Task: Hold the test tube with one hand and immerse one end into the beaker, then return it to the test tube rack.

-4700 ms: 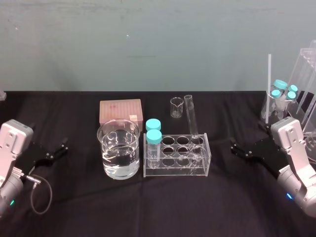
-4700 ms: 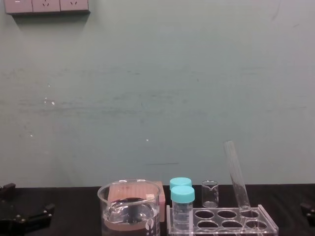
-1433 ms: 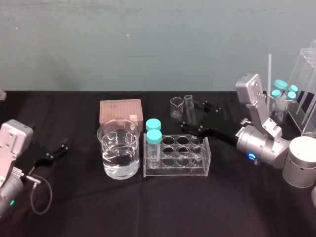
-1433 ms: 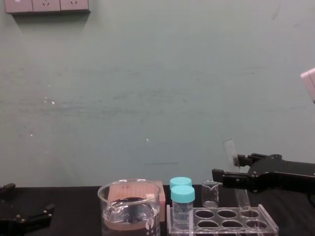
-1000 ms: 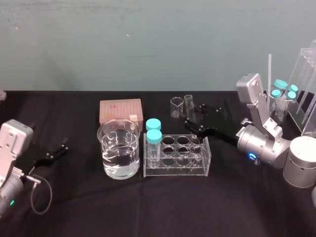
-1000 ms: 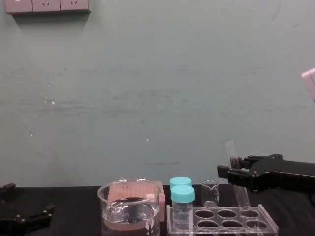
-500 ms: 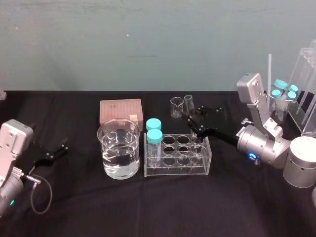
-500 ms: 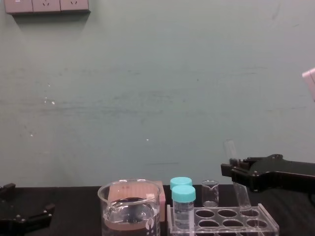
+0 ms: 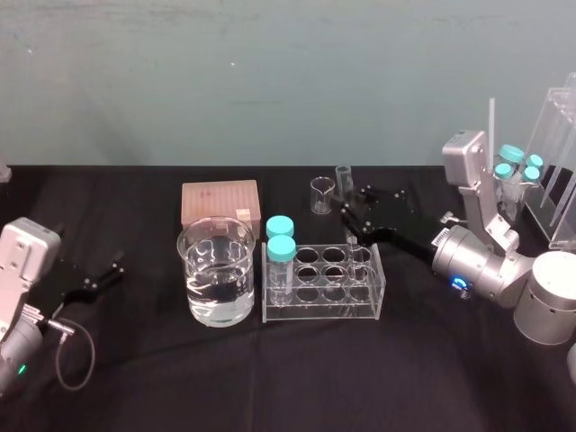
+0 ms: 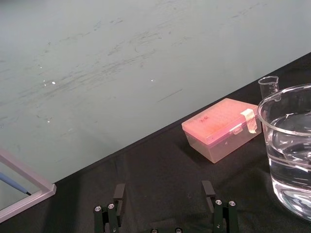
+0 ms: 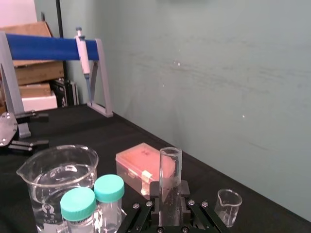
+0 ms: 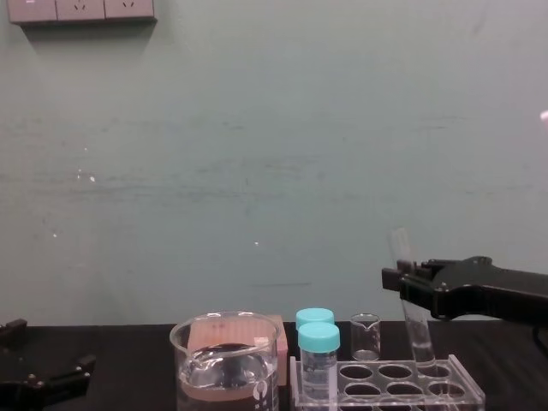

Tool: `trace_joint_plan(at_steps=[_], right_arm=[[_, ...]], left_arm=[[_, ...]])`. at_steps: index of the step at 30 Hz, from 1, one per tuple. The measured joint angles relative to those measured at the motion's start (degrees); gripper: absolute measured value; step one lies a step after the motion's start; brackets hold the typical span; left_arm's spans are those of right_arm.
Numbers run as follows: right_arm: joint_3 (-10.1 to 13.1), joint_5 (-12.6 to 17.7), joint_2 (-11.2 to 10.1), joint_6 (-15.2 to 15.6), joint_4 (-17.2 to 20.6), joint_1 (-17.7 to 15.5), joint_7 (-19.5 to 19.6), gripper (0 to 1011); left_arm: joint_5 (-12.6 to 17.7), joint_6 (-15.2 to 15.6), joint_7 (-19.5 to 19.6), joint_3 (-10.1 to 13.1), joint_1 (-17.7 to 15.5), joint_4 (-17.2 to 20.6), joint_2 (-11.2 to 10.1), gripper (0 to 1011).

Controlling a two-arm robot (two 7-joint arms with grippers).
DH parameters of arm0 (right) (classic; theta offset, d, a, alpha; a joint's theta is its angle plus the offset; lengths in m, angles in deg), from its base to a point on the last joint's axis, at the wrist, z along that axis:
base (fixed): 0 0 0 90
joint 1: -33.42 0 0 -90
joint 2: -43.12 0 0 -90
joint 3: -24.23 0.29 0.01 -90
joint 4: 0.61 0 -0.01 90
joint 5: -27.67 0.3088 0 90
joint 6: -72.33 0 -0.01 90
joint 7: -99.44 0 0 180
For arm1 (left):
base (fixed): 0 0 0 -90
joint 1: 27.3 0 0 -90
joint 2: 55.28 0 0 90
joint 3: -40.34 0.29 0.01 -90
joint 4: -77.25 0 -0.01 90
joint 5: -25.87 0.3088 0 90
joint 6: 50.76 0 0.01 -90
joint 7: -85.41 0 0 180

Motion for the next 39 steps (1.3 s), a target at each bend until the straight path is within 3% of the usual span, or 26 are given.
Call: trace_joint_plan(at_steps=[21, 32, 39], right_arm=[[4.40, 3.47, -0.33, -5.27, 3.35, -4.33, -0.11, 234], [5.96, 6.83, 0.36, -5.79, 4.47, -4.86, -1.49, 234], [6.88, 7.68, -0.28, -5.97, 6.15, -4.31, -1.57, 234]], left_arm=[[0.00, 0.00, 0.00, 0.00, 0.00, 0.00, 0.00, 1000], [0.00, 0.00, 0.00, 0.00, 0.00, 0.00, 0.00, 1000], [0.00, 0.00, 0.00, 0.00, 0.00, 0.00, 0.00, 1000]])
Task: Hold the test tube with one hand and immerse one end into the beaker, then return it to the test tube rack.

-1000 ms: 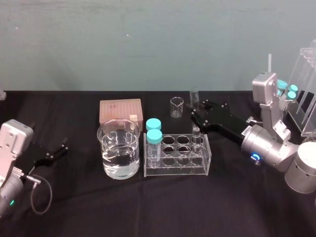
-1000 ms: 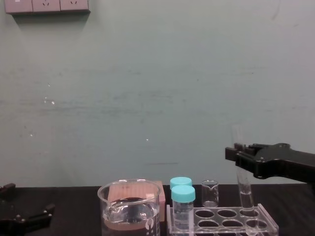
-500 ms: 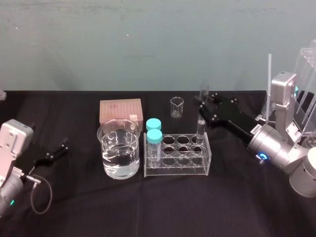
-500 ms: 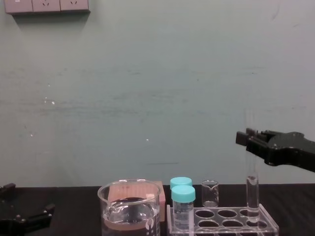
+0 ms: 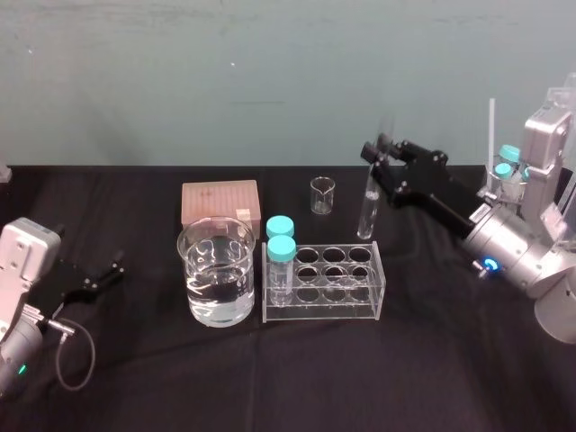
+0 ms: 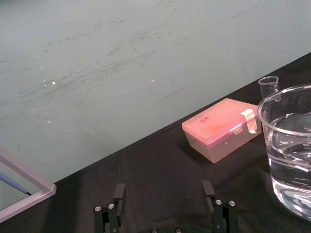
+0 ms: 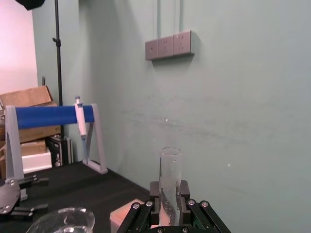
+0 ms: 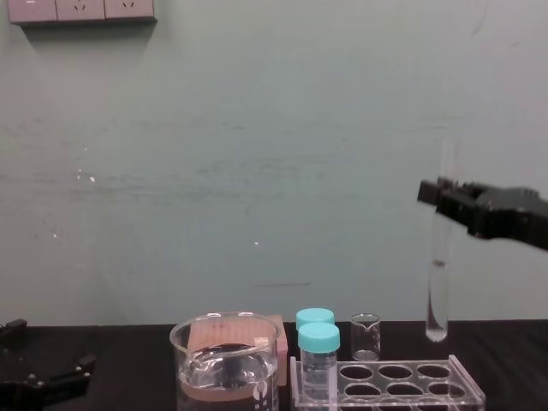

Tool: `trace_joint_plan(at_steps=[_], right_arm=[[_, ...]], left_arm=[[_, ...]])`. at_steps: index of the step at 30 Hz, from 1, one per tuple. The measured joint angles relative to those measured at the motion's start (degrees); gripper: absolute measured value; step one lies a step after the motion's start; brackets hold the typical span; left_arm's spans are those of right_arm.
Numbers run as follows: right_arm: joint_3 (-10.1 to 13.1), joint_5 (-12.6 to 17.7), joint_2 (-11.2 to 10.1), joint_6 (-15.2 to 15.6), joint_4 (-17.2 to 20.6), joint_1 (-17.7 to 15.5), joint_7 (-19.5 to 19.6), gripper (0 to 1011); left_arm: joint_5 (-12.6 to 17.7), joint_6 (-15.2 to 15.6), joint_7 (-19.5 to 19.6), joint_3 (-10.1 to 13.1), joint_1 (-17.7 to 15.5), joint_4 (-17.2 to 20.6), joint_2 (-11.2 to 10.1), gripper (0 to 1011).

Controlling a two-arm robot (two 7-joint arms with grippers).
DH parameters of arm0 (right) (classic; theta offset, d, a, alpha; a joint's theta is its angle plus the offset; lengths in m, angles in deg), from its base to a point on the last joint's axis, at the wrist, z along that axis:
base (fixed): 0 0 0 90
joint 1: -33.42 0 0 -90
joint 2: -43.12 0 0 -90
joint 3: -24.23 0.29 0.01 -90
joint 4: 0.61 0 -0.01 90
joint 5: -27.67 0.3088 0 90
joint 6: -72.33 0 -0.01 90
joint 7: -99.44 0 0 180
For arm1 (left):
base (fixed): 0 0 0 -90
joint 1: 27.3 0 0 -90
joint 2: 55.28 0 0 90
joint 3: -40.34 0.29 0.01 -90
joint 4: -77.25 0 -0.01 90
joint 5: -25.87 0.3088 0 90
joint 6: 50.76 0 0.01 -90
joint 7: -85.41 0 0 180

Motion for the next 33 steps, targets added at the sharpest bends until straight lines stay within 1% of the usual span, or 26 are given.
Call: trace_joint_plan(at_steps=[5, 11, 20, 33], right_arm=[[0.68, 0.28, -1.01, -0.01, 1.82, 0.28, 0.04, 234], [1.04, 0.49, -1.67, 0.25, 3.46, 0.14, 0.47, 234], [1.28, 0.52, -1.95, 1.15, 4.89, -0.12, 1.87, 234], [1.14, 0.22, -1.69, 1.53, 5.15, -0.03, 2.58, 234]], left_arm=[[0.00, 0.00, 0.00, 0.00, 0.00, 0.00, 0.00, 1000], [0.00, 0.00, 0.00, 0.00, 0.00, 0.00, 0.00, 1000], [0.00, 0.00, 0.00, 0.00, 0.00, 0.00, 0.00, 1000], [0.00, 0.00, 0.00, 0.00, 0.00, 0.00, 0.00, 1000]])
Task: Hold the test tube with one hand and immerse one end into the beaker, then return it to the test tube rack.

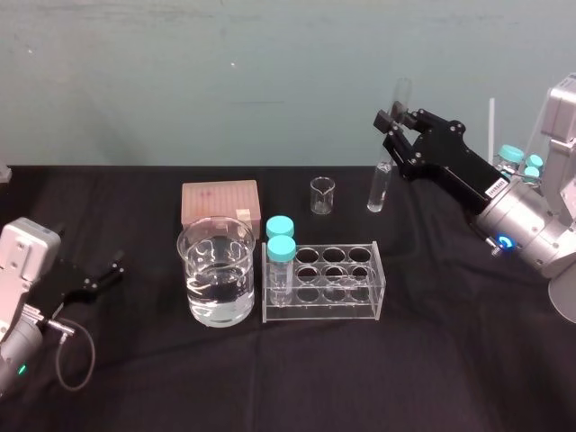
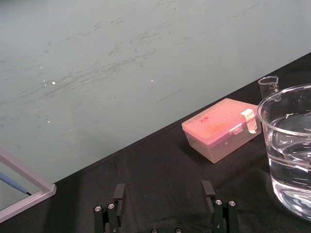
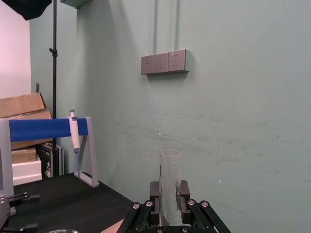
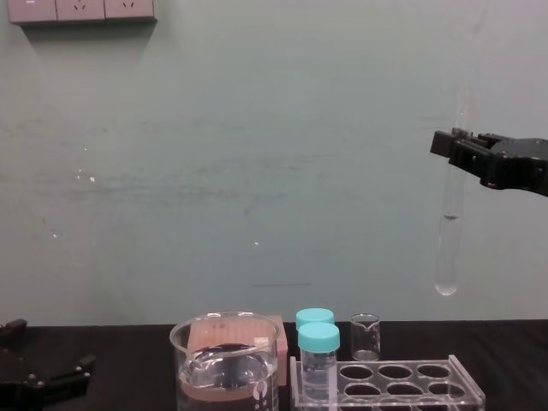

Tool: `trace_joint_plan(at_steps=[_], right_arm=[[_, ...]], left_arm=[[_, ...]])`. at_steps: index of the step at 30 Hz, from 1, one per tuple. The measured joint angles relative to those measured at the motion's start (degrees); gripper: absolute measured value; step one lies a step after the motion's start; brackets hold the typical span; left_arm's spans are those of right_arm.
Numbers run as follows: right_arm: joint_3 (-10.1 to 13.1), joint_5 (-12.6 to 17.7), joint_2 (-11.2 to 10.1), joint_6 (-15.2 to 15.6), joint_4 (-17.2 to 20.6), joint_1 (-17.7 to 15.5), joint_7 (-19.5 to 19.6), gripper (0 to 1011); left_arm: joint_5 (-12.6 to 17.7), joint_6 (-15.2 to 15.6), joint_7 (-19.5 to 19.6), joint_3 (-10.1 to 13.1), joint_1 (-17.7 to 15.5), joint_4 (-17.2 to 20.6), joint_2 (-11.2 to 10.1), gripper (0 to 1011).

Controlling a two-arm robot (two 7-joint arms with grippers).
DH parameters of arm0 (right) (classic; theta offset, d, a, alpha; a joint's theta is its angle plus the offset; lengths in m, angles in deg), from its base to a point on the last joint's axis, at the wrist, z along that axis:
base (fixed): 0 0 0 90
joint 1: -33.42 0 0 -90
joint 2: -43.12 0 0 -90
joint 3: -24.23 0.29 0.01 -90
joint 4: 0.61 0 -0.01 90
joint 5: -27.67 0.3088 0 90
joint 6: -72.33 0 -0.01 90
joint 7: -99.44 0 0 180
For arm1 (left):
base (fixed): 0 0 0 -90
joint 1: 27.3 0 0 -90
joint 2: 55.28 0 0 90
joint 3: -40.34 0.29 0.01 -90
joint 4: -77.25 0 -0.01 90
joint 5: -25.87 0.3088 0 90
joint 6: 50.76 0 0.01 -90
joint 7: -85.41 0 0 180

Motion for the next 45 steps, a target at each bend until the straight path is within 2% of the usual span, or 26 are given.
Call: trace_joint_plan(at_steps=[36, 42, 45], right_arm=[[-0.64, -0.63, 0.35, 0.38, 0.24, -0.06, 0.40, 234], [-1.38, -0.94, 0.90, 0.31, 0.07, 1.64, -0.10, 234], [-2.45, -1.02, 1.87, -0.58, -0.93, 3.60, -1.70, 234]], left_arm=[[0.00, 0.00, 0.00, 0.00, 0.00, 0.00, 0.00, 1000], [0.00, 0.00, 0.00, 0.00, 0.00, 0.00, 0.00, 1000], [0.00, 0.00, 0.00, 0.00, 0.00, 0.00, 0.00, 1000]])
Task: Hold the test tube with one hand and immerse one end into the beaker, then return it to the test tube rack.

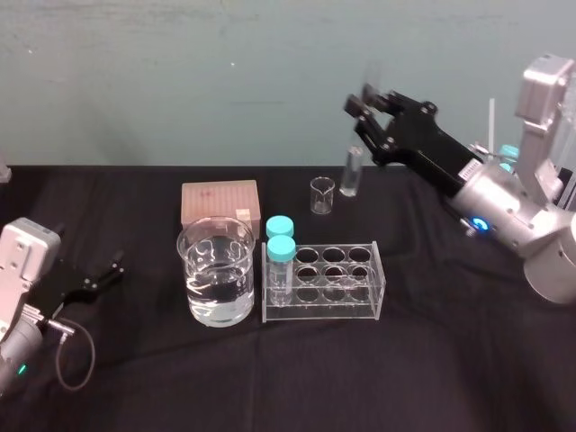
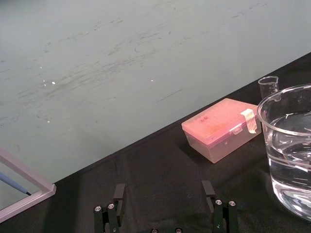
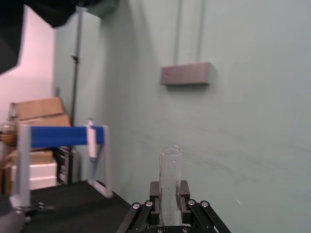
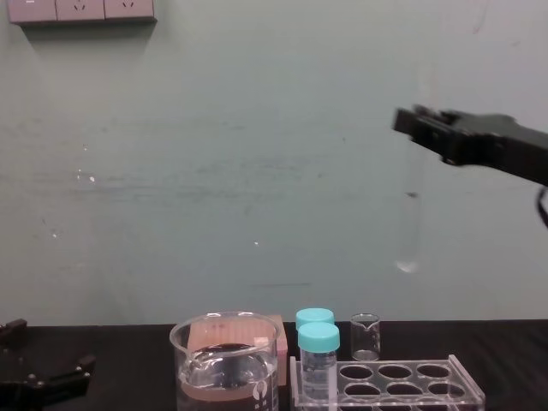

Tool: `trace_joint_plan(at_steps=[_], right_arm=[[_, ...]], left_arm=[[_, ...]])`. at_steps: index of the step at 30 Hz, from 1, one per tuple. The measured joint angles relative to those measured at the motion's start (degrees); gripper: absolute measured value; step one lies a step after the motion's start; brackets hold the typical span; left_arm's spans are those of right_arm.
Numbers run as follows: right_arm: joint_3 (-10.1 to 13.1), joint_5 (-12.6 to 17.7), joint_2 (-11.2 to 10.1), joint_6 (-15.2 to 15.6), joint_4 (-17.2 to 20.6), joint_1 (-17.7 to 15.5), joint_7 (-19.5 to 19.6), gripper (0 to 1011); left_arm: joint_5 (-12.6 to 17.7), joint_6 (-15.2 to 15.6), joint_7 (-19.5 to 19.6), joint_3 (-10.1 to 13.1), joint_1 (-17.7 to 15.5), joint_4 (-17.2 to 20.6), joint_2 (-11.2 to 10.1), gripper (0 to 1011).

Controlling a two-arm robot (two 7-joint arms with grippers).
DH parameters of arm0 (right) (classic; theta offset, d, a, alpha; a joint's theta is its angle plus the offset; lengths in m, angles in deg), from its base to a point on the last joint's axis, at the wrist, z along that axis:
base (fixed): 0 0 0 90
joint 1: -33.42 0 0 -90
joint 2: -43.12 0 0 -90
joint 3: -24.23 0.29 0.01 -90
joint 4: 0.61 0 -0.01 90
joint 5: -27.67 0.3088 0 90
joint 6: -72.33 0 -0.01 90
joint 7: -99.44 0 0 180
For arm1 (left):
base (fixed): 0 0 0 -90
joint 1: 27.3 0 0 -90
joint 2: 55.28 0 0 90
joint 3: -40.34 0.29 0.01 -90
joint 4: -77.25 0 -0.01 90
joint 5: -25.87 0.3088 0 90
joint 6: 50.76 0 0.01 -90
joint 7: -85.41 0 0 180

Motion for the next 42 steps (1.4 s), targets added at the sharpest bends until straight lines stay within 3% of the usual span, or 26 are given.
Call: trace_joint_plan(at_steps=[13, 22, 32, 42], right_arm=[[-6.90, 2.16, 5.83, -2.67, -6.92, 7.94, -8.85, 234], [-10.94, 4.19, 8.52, -2.71, -9.68, 10.05, -13.16, 234], [-13.06, 5.02, 9.09, -2.15, -12.63, 10.65, -14.16, 234], [-14.25, 5.10, 10.85, -2.20, -18.87, 12.44, -15.22, 234]], left_arm=[[0.00, 0.00, 0.00, 0.00, 0.00, 0.00, 0.00, 1000], [0.00, 0.00, 0.00, 0.00, 0.01, 0.00, 0.00, 1000], [0.00, 0.00, 0.00, 0.00, 0.00, 0.00, 0.00, 1000], [0.00, 0.00, 0.00, 0.00, 0.00, 0.00, 0.00, 1000]])
